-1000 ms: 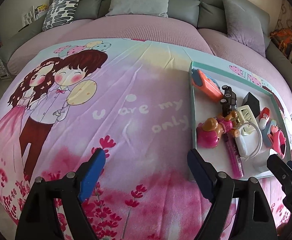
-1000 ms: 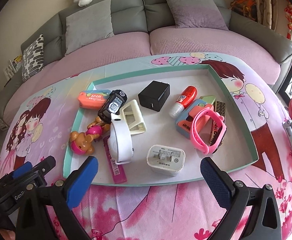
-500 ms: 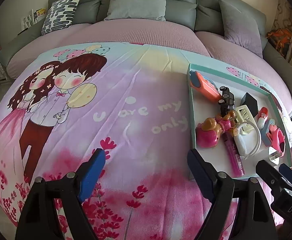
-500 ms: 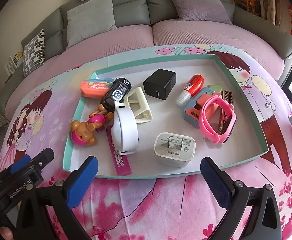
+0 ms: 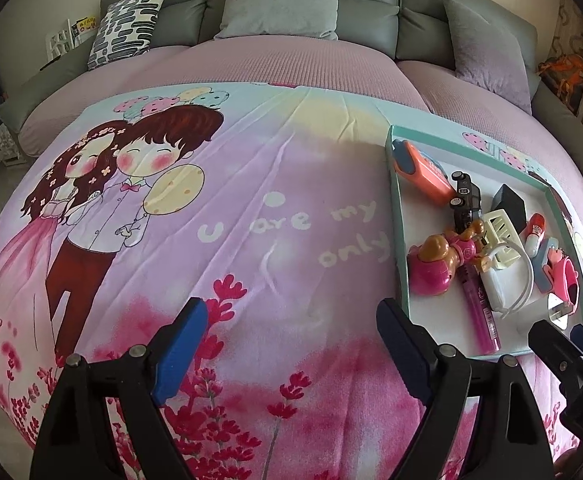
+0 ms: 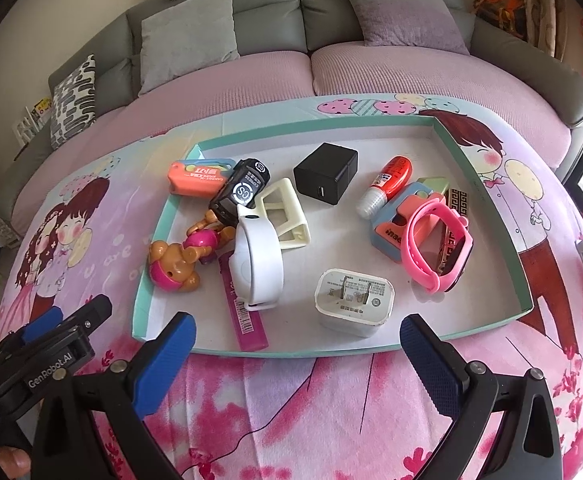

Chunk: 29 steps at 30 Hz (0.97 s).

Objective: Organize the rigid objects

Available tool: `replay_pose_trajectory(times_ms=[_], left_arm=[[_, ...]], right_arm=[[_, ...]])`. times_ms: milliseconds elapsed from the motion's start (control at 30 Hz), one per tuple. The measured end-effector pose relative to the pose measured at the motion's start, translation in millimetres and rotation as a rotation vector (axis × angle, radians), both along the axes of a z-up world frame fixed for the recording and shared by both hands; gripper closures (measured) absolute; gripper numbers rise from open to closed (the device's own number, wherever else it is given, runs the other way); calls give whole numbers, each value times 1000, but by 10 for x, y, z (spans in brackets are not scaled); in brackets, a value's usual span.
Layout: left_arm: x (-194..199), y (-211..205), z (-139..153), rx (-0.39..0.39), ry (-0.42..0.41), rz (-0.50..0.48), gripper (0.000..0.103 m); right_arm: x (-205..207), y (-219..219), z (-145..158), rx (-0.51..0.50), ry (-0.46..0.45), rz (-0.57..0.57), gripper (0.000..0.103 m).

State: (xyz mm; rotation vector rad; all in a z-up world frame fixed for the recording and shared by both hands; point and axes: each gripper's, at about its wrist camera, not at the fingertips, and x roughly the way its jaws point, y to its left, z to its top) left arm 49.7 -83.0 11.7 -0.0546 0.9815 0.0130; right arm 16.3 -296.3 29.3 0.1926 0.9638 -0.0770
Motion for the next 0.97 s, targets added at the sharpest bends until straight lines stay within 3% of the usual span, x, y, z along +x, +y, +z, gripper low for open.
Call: replay_pose_trajectory(times_ms=[700,967], left_arm=[[-32,-33,86,59,-8,0,16],[-51,-44,115,45,-16,-10,16]], right_arm=[[-27,-6,108,-10,-21,1,0],[-21,-2,81,-11,-15,2,0]])
